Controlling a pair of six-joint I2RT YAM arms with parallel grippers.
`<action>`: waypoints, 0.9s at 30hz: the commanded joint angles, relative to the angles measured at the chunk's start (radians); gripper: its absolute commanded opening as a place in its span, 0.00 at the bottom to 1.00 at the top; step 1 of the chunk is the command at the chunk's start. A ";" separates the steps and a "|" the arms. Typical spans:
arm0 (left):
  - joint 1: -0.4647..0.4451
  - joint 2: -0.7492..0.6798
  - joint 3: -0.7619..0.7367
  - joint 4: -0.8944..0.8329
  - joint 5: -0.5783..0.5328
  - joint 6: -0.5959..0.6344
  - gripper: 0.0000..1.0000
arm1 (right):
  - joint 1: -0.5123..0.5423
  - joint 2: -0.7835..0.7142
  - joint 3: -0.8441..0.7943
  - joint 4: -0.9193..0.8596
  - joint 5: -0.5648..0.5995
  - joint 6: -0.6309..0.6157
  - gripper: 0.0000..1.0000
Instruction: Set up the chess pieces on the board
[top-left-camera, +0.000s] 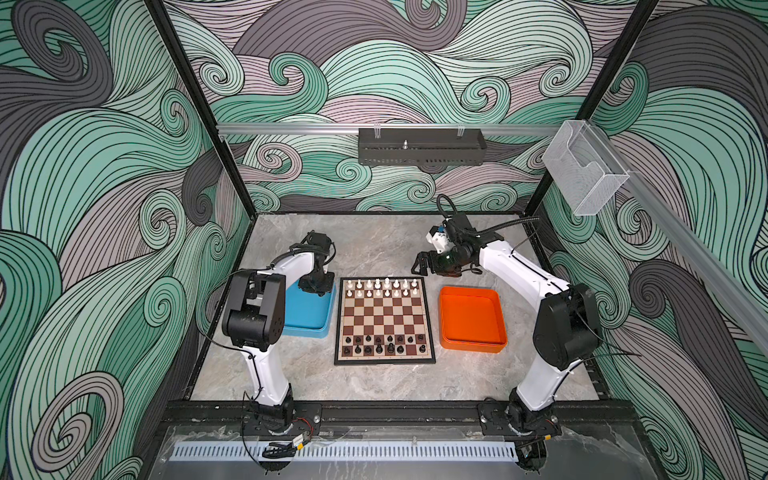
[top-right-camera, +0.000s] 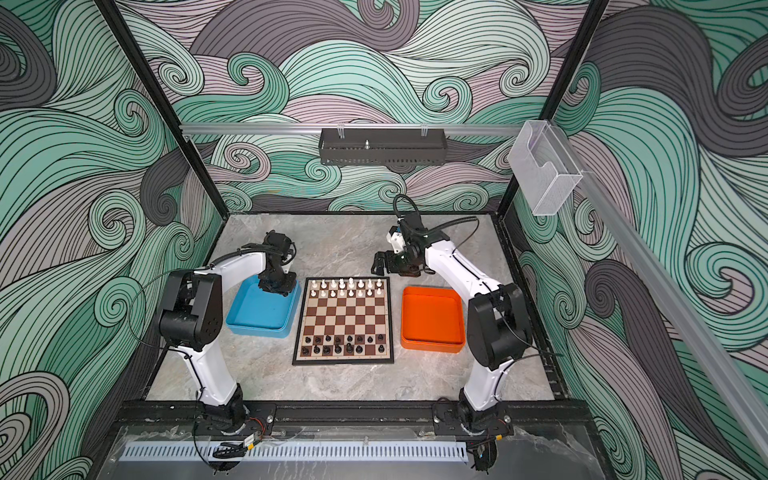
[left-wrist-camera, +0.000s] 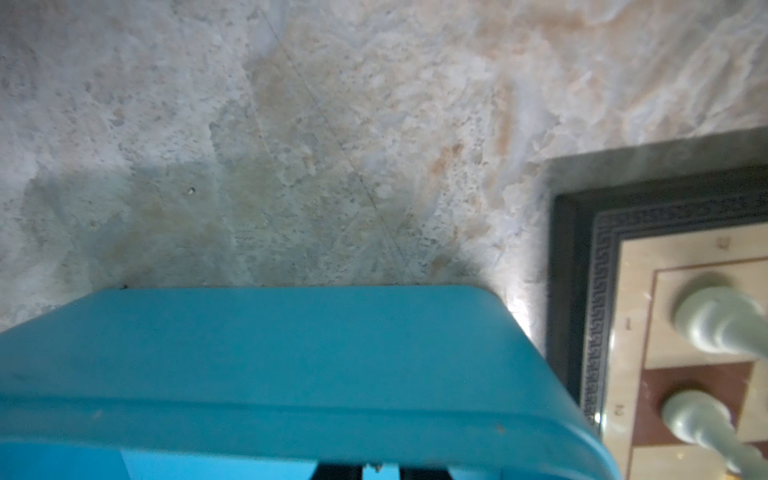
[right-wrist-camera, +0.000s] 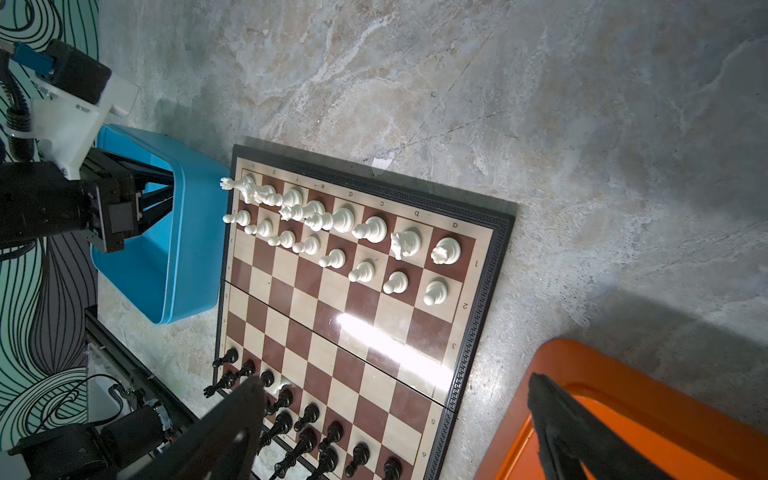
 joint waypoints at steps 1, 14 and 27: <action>-0.005 0.014 0.033 -0.016 -0.013 -0.003 0.16 | -0.006 -0.028 -0.011 0.001 -0.003 -0.013 0.98; -0.006 0.018 0.049 -0.034 -0.007 -0.017 0.09 | -0.012 -0.032 -0.006 0.000 -0.001 -0.012 0.98; -0.011 -0.023 0.061 -0.079 -0.013 -0.028 0.03 | -0.021 -0.043 -0.009 0.000 0.005 -0.012 0.98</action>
